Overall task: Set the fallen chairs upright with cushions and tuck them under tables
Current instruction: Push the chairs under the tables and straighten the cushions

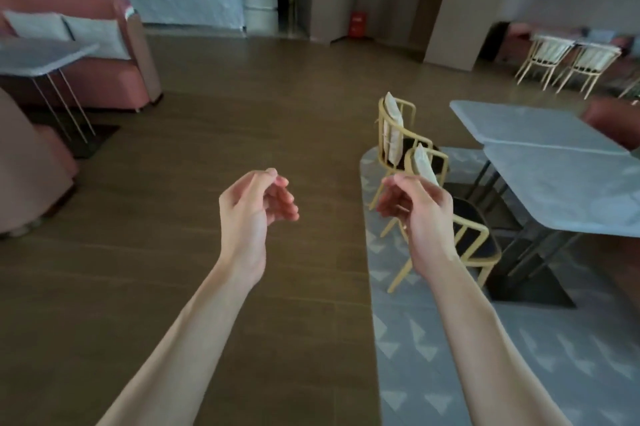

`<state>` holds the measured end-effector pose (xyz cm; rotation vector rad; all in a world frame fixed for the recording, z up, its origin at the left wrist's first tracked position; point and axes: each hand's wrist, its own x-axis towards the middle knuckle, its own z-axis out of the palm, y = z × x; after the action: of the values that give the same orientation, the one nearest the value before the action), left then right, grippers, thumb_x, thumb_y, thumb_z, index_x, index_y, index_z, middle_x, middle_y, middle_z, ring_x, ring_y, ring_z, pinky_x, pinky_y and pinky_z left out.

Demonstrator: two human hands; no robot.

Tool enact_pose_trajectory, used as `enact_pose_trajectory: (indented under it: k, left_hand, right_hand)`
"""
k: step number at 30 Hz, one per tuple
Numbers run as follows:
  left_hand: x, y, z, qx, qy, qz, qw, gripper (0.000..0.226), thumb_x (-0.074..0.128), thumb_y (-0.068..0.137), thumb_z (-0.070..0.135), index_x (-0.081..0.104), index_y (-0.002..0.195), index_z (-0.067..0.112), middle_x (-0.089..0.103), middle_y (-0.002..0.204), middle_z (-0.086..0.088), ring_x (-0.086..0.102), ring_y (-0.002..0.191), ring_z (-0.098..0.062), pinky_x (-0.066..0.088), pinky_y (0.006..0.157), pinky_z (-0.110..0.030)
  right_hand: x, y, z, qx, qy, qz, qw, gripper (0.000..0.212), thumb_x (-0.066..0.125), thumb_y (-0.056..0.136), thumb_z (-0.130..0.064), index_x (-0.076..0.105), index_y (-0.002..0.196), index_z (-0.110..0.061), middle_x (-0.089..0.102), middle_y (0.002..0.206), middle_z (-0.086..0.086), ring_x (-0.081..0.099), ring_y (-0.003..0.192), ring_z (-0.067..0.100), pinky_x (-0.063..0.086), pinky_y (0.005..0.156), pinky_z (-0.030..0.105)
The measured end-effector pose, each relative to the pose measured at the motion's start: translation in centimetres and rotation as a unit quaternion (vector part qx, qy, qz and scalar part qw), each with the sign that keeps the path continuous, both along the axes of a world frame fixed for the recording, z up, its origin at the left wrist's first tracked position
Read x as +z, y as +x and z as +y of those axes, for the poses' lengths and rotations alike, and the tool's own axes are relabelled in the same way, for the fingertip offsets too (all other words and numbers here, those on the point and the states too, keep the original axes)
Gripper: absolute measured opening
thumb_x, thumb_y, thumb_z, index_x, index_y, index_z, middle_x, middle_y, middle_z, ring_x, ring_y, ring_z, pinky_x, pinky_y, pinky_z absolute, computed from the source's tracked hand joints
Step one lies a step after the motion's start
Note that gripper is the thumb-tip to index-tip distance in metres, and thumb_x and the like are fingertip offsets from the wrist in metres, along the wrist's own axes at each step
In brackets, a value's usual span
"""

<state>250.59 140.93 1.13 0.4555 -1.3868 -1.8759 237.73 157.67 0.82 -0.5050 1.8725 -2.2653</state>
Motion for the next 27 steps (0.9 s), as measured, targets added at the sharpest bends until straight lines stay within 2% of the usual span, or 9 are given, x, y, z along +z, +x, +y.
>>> enact_pose_trajectory:
  k: [4, 9, 14, 18, 23, 27]
  left_hand:
    - [2.0, -7.2, -5.9, 0.014, -0.037, 0.018, 0.999, 0.03, 0.054, 0.098, 0.012, 0.066, 0.071, 0.01, 0.061, 0.064, -0.007, 0.06, 0.058, -0.022, 0.054, 0.056, -0.034]
    - [3.6, -18.4, -12.0, -0.035, -0.093, 0.043, 0.994, 0.026, 0.054, 0.099, 0.012, 0.068, 0.077, 0.008, 0.064, 0.069, -0.005, 0.062, 0.064, -0.02, 0.056, 0.06, -0.032]
    - [7.0, -34.7, -14.5, -0.154, -0.093, 0.089, 0.98, 0.025, 0.053, 0.101, 0.01, 0.07, 0.083, 0.012, 0.07, 0.08, -0.003, 0.067, 0.08, -0.019, 0.057, 0.074, -0.037]
    - [9.4, -45.6, -14.3, -0.252, -0.083, 0.112, 0.958, 0.02, 0.054, 0.101, 0.011, 0.071, 0.09, 0.011, 0.072, 0.093, -0.007, 0.067, 0.094, -0.026, 0.055, 0.089, -0.045]
    - [9.3, -55.5, -14.8, -0.322, -0.069, 0.126, 0.936, 0.022, 0.053, 0.101, 0.011, 0.072, 0.091, 0.01, 0.073, 0.093, -0.009, 0.068, 0.094, -0.027, 0.056, 0.087, -0.042]
    - [7.2, -63.1, -15.5, -0.355, -0.061, 0.094, 0.928, 0.021, 0.05, 0.101, 0.009, 0.07, 0.095, 0.003, 0.073, 0.098, -0.015, 0.069, 0.093, -0.026, 0.056, 0.086, -0.042]
  right_hand:
    - [2.7, -7.1, -6.7, 0.03, 0.002, 0.057, 0.998, 0.027, 0.058, 0.094, -0.019, 0.077, 0.076, -0.014, 0.07, 0.067, 0.006, 0.067, 0.064, 0.019, 0.055, 0.064, 0.03]
    - [5.3, -16.2, -13.0, 0.018, -0.015, 0.103, 0.994, 0.025, 0.058, 0.095, -0.02, 0.076, 0.079, -0.01, 0.069, 0.066, 0.004, 0.067, 0.065, 0.018, 0.053, 0.062, 0.026]
    - [9.3, -27.2, -16.6, -0.101, -0.054, 0.128, 0.985, 0.026, 0.059, 0.096, -0.016, 0.074, 0.075, -0.011, 0.068, 0.062, 0.002, 0.065, 0.061, 0.016, 0.052, 0.06, 0.025]
    - [11.7, -35.0, -17.2, -0.192, -0.064, 0.14, 0.969, 0.026, 0.06, 0.093, -0.018, 0.075, 0.072, -0.015, 0.068, 0.061, 0.002, 0.065, 0.059, 0.016, 0.055, 0.061, 0.026]
    - [11.5, -43.8, -16.4, -0.242, -0.053, 0.13, 0.96, 0.026, 0.061, 0.093, -0.011, 0.073, 0.07, -0.012, 0.066, 0.064, 0.005, 0.063, 0.062, 0.018, 0.052, 0.062, 0.028]
    - [10.3, -51.0, -16.2, -0.266, -0.064, 0.128, 0.953, 0.026, 0.061, 0.092, -0.008, 0.072, 0.069, -0.011, 0.065, 0.063, 0.007, 0.062, 0.061, 0.019, 0.051, 0.06, 0.028]
